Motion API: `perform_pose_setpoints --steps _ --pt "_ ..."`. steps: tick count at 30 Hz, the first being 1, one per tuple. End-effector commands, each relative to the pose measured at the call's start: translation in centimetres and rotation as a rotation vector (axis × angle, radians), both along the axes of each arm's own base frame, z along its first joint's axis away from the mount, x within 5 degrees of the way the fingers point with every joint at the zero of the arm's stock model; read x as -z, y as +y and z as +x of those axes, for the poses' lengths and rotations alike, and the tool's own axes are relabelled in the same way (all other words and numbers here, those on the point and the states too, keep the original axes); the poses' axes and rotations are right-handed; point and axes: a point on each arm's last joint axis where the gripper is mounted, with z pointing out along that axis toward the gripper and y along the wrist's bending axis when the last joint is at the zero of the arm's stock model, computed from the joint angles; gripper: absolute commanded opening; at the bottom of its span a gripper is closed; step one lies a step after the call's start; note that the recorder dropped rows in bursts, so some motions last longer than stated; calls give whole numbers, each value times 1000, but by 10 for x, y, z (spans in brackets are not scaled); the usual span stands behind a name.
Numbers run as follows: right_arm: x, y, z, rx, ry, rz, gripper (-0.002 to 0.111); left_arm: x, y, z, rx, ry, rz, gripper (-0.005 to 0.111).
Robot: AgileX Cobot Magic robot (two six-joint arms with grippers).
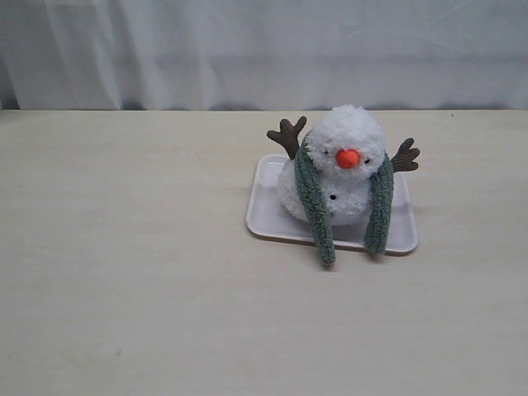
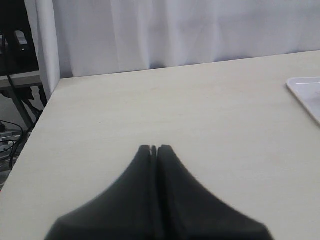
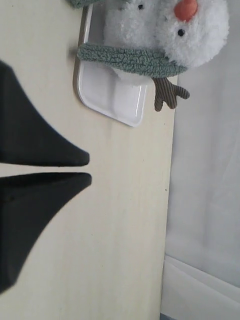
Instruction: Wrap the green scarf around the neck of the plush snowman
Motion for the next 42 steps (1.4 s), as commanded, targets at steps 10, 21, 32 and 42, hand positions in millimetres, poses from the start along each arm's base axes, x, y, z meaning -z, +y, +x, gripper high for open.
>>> perform_pose_setpoints --steps 10,21,32,42 --pt "4 0 -1 19 31 56 4 -1 0 0 -1 -12 -5 0" --pt "4 0 -1 18 32 66 4 -1 0 0 -1 -12 -5 0" --pt "4 0 -1 18 32 63 4 -1 0 0 -1 -12 -5 0" --pt "4 0 -1 18 32 63 4 -1 0 0 -1 -12 -5 0"
